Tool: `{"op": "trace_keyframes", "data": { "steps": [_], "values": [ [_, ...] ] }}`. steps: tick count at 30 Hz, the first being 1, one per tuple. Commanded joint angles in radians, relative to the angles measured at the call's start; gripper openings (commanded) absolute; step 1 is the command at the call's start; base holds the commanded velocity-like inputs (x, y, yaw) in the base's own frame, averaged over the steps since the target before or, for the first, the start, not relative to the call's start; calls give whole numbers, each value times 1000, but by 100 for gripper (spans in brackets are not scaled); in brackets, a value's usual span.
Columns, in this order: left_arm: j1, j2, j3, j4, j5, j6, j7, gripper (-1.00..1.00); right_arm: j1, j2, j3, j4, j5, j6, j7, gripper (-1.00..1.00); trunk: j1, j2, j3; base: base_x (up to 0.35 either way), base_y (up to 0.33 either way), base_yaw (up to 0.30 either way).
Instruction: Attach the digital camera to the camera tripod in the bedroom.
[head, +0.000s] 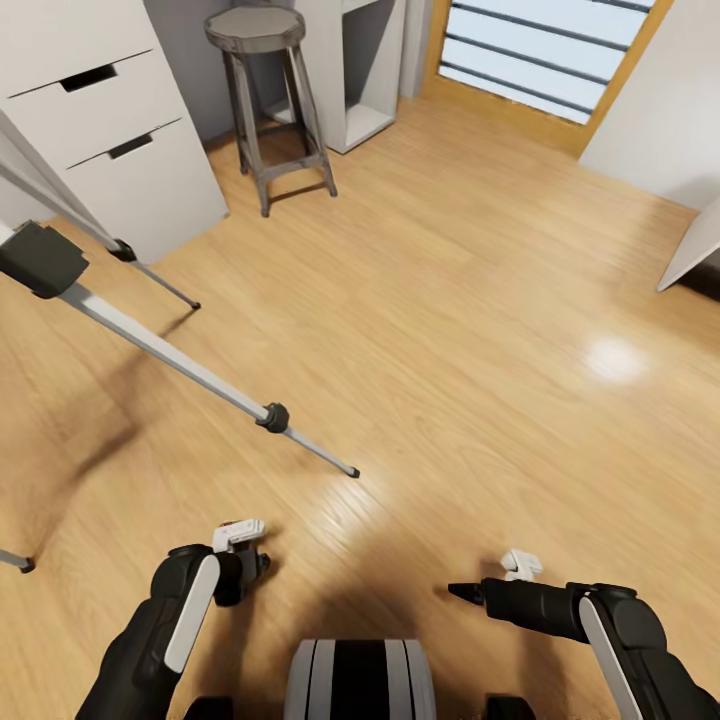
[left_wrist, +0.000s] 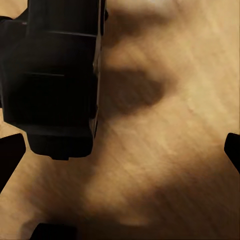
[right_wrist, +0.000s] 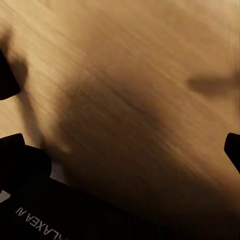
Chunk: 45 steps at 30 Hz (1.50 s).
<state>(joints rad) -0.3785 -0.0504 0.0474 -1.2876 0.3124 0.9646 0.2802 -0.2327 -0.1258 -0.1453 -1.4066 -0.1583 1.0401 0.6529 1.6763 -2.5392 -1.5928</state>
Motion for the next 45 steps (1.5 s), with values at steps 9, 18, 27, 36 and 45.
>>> {"op": "trace_keyframes", "data": {
  "steps": [9, 18, 27, 36, 45],
  "values": [
    [0, 0, 2, -4, 12, 3, 7, 100, 0, 0, -2, 0, -6, 7, -1, 100, 0, -1, -5, 0, 0, 0],
    [0, 0, 0, -18, 12, 4, 8, 100, 0, 0, -2, 0, -5, 7, -1, 100, 0, -1, -5, 0, 0, 0],
    [0, 0, -2, -39, 11, 6, 7, 100, 0, 0, -2, -1, -6, 7, -1, 100, 0, -1, -5, -47, 45, 0],
    [0, 0, -3, -49, 11, 8, 11, 100, 0, 2, -2, -2, -6, 7, 1, 100, 0, -1, -5, -88, 84, 0],
    [0, 0, -3, -50, 12, 7, 56, 100, 0, 0, -1, -5, -6, 7, 7, 100, 0, -1, -5, -12, 11, 0]
  ]
}}
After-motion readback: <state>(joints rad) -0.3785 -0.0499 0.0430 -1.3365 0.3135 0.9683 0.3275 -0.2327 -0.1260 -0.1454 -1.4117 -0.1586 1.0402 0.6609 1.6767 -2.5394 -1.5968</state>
